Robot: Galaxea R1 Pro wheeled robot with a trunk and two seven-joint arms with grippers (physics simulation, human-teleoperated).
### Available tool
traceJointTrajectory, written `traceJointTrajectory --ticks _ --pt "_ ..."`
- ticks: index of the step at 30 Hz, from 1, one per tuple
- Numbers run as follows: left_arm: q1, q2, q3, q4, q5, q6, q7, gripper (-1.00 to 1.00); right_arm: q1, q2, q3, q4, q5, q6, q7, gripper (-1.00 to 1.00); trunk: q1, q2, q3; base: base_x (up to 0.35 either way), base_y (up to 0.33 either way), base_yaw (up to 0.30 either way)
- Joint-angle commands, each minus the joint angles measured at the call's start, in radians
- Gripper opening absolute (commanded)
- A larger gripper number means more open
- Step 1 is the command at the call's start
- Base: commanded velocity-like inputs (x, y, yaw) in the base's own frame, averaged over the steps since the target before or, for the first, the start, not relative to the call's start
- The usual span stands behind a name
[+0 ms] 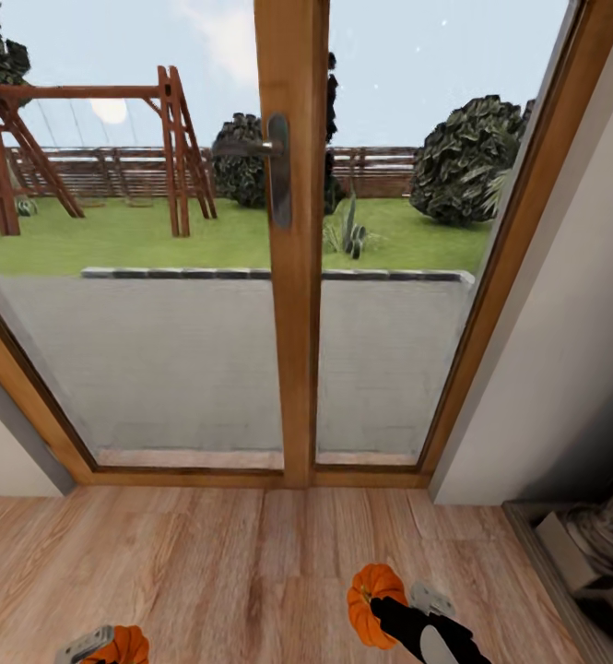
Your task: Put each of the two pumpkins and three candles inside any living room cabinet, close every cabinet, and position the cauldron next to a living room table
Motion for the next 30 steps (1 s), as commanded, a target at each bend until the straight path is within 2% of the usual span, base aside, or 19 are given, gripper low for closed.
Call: traceJointTrajectory --ticks 1,10,15,21,27,28,30 --pt "0.0 0.0 0.001 0.001 0.0 -0.003 -0.001 -1.0 0.0 0.0 0.0 0.002 0.0 -0.002 0.0 -1.0 -0.004 0.007 0.003 0.0 0.0 0.0" --pt "0.0 -0.009 -0.002 0.016 0.0 -0.029 -0.003 -1.0 0.0 0.0 0.0 0.013 0.001 -0.005 0.0 -1.0 -0.038 0.07 0.031 0.0 0.0 0.0" --pt "0.0 -0.034 -0.001 0.016 -0.002 -0.021 -0.001 -1.0 0.0 0.0 0.0 0.036 0.003 -0.008 0.0 -1.0 -0.058 0.105 0.047 0.0 0.0 0.0" --pt "0.0 -0.054 -0.003 0.042 -0.002 -0.048 0.001 -1.0 0.0 0.0 0.002 0.099 0.003 -0.067 0.001 -1.0 -0.081 0.147 0.066 0.0 0.0 0.0" --pt "0.0 -0.06 -0.004 0.083 -0.004 -0.091 0.001 -1.0 0.0 0.0 0.003 0.113 0.003 -0.076 0.002 -1.0 -0.104 0.189 0.085 0.0 0.0 0.0" --pt "0.0 -0.065 -0.004 0.085 -0.006 -0.093 0.001 -1.0 0.0 0.0 0.003 0.114 0.003 -0.077 0.002 -1.0 -0.107 0.196 0.088 0.0 0.0 0.0" --pt "0.0 -0.081 -0.005 0.087 -0.036 -0.097 0.001 -1.0 0.0 0.0 0.003 0.114 0.003 -0.077 0.002 -1.0 -0.115 0.21 0.094 0.0 0.0 0.0"
